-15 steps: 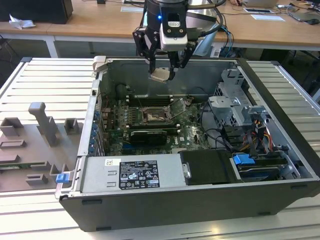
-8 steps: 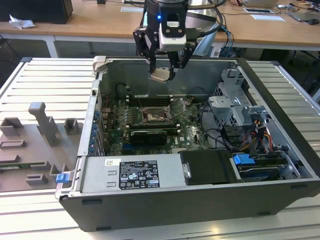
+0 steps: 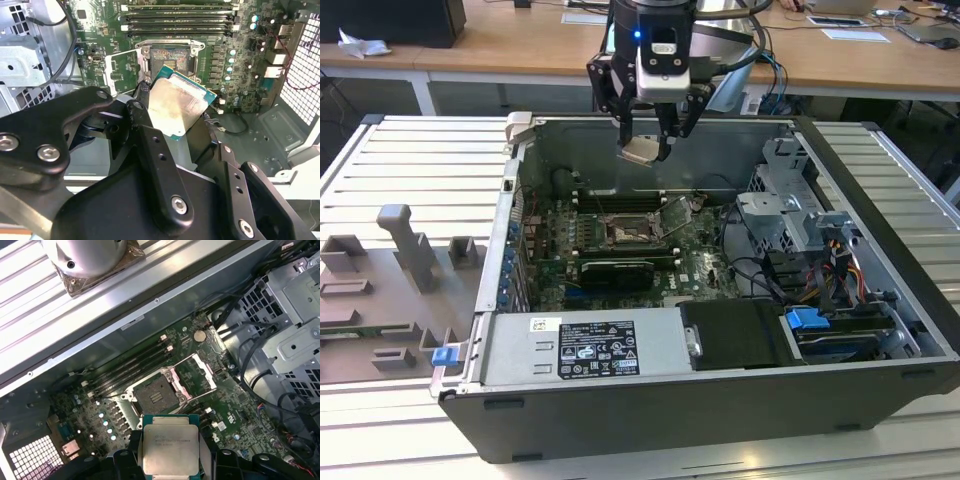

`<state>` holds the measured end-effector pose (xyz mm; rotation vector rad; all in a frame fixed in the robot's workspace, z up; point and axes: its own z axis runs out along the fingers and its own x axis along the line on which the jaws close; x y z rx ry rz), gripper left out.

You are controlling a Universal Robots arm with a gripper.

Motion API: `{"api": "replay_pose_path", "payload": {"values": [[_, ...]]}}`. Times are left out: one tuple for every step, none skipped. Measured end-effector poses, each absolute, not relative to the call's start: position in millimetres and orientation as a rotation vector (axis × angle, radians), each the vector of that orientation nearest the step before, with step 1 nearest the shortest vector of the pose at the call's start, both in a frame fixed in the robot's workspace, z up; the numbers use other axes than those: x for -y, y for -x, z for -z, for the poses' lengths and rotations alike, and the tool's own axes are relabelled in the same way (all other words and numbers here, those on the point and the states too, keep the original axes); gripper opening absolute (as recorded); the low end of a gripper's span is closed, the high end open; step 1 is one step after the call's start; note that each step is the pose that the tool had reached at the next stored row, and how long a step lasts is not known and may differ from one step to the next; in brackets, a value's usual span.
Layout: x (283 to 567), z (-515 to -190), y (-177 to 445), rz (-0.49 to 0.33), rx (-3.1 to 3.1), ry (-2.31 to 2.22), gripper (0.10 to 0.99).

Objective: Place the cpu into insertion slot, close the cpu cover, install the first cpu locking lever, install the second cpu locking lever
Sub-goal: 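Place the cpu into insertion slot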

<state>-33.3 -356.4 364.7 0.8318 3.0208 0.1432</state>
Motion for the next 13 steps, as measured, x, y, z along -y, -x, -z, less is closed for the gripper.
{"api": "replay_pose_path", "payload": {"values": [[356.4,-364.7,33.3,-0.143,-3.019,-0.838,0.541],[356.4,-364.7,33.3,-0.143,-3.017,-0.844,0.541],[356.4,-364.7,33.3,-0.143,-3.015,-0.850,0.541],[356.4,-364.7,33.3,-0.143,-3.014,-0.853,0.541],[356.4,-364.6,33.3,-0.143,-3.013,-0.857,0.541],[356.4,-364.6,33.3,-0.143,-3.011,-0.864,0.541],[356.4,-364.6,33.3,-0.143,-3.009,-0.870,0.541],[356.4,-364.6,33.3,-0.143,-3.007,-0.877,0.541],[356.4,-364.6,33.3,-0.143,-3.006,-0.880,0.541],[356.4,-364.5,33.3,-0.143,-3.004,-0.883,0.541],[356.4,-364.5,33.3,-0.143,-3.002,-0.891,0.541],[356.4,-364.5,33.3,-0.143,-3.001,-0.895,0.541],[356.4,-364.5,33.3,-0.143,-3.000,-0.899,0.541]]}}
